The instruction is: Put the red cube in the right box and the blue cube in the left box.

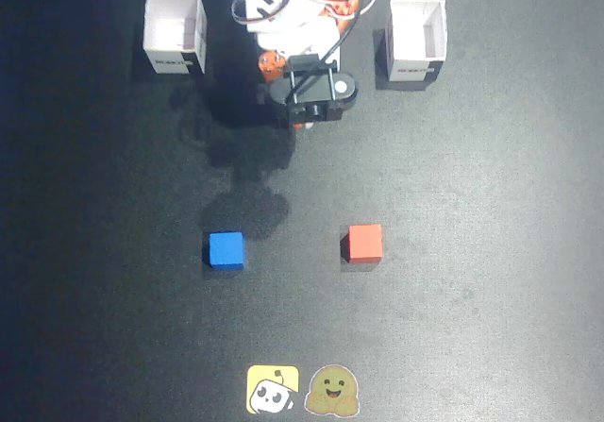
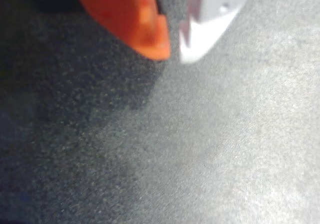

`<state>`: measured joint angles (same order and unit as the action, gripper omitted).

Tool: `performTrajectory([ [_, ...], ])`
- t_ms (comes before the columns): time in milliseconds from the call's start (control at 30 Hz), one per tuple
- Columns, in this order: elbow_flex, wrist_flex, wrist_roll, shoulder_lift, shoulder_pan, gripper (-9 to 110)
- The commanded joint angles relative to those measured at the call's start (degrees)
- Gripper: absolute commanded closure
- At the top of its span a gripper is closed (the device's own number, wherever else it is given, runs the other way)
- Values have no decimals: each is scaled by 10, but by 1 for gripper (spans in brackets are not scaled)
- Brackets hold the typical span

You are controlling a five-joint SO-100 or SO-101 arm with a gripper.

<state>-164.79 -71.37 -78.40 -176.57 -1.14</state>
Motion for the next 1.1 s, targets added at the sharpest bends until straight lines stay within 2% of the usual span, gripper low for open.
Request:
performTrajectory([
  [0,2,9,9,-6,-7,101],
  [333,32,-4,29,-3,-7,101],
  [567,98,58,32,120,-16,101],
  [1067,194,151,-70,301,-107,98],
])
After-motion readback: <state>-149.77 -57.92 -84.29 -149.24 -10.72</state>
